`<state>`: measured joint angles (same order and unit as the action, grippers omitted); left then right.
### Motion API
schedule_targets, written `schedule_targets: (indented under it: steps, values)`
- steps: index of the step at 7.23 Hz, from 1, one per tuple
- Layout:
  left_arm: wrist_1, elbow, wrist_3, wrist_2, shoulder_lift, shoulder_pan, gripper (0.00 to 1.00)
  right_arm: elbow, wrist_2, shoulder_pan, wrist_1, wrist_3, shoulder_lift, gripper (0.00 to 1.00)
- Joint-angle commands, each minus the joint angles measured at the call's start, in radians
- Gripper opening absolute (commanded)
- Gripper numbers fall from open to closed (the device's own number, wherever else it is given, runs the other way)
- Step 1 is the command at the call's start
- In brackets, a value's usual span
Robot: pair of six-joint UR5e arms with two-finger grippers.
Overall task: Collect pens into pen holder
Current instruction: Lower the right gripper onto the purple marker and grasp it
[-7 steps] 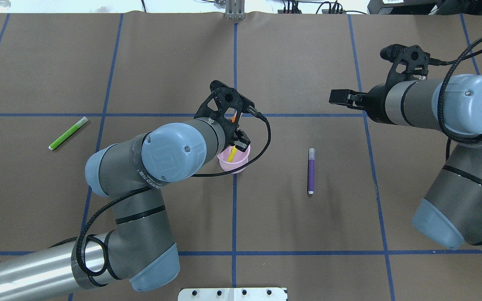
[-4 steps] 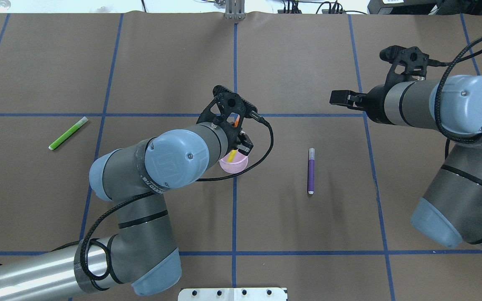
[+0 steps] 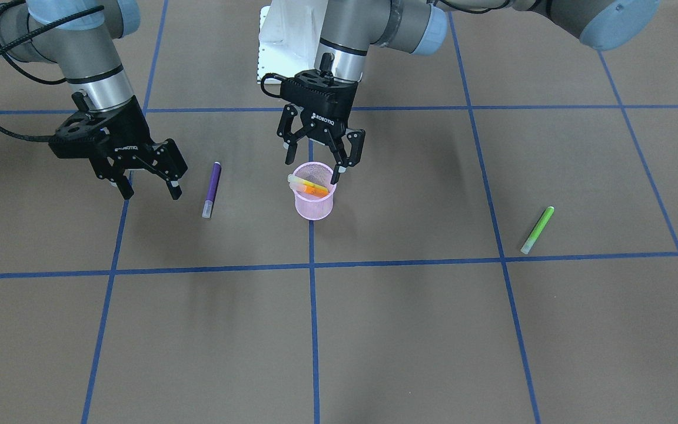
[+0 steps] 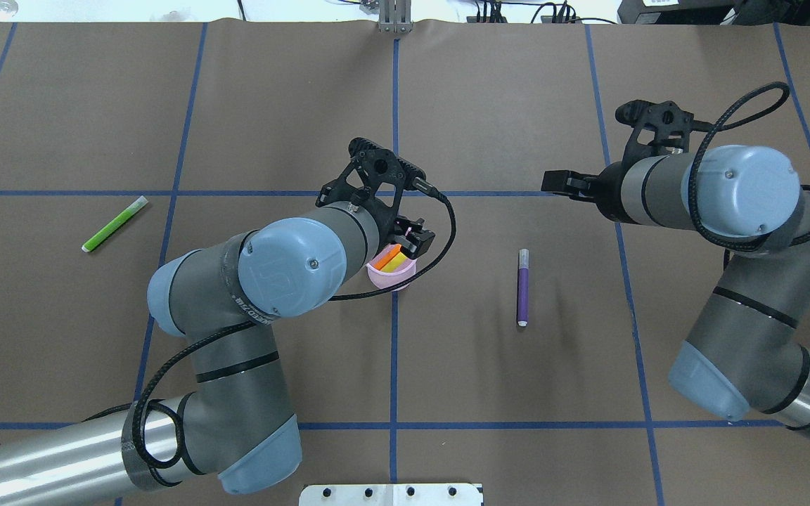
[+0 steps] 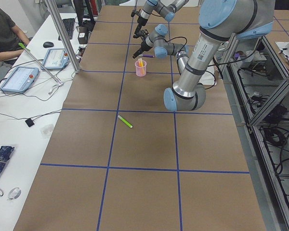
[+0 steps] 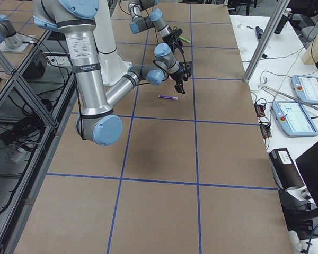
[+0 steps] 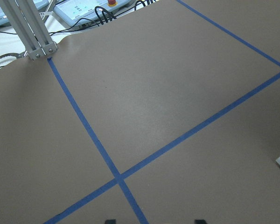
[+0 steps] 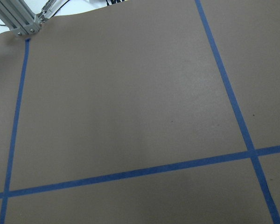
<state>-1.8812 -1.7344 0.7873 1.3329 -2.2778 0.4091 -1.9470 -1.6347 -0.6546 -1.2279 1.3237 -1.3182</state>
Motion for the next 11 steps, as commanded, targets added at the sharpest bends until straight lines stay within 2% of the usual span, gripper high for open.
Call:
schedule_targets:
  steps: [1, 2, 3, 4, 5, 6, 8, 9, 10, 11]
  values:
    - [0.01, 0.004, 0.242, 0.075, 0.044, 0.06, 1.0, 0.086, 0.001, 0.084, -0.115, 0.023, 0.104, 0.99]
    - [0.017, 0.004, 0.242, 0.186, 0.055, 0.127, 1.0, 0.082, -0.028, 0.084, -0.16, 0.011, 0.122, 0.98]
    - [0.045, 0.001, 0.228, 0.227, 0.064, 0.163, 1.0, 0.092, -0.169, 0.061, -0.188, -0.009, 0.132, 0.92]
    - [0.051, 0.001, 0.169, 0.23, 0.075, 0.181, 1.0, 0.098, -0.265, 0.008, -0.246, -0.131, 0.146, 0.89]
    - [0.053, 0.002, 0.159, 0.23, 0.078, 0.181, 0.99, 0.146, -0.331, -0.025, -0.347, -0.238, 0.21, 0.88]
    - [0.054, 0.001, 0.164, 0.23, 0.086, 0.181, 0.99, 0.217, -0.4, -0.036, -0.372, -0.248, 0.253, 0.88]
    - [0.068, 0.006, 0.162, 0.23, 0.092, 0.18, 0.99, 0.299, -0.439, -0.034, -0.367, -0.236, 0.283, 0.88]
    - [0.068, 0.006, 0.164, 0.23, 0.093, 0.18, 0.99, 0.319, -0.495, -0.033, -0.366, -0.235, 0.284, 0.84]
    - [0.068, 0.006, 0.164, 0.23, 0.093, 0.18, 0.99, 0.341, -0.514, -0.033, -0.366, -0.233, 0.295, 0.76]
    - [0.068, 0.006, 0.164, 0.23, 0.093, 0.178, 0.99, 0.373, -0.522, -0.033, -0.366, -0.233, 0.312, 0.74]
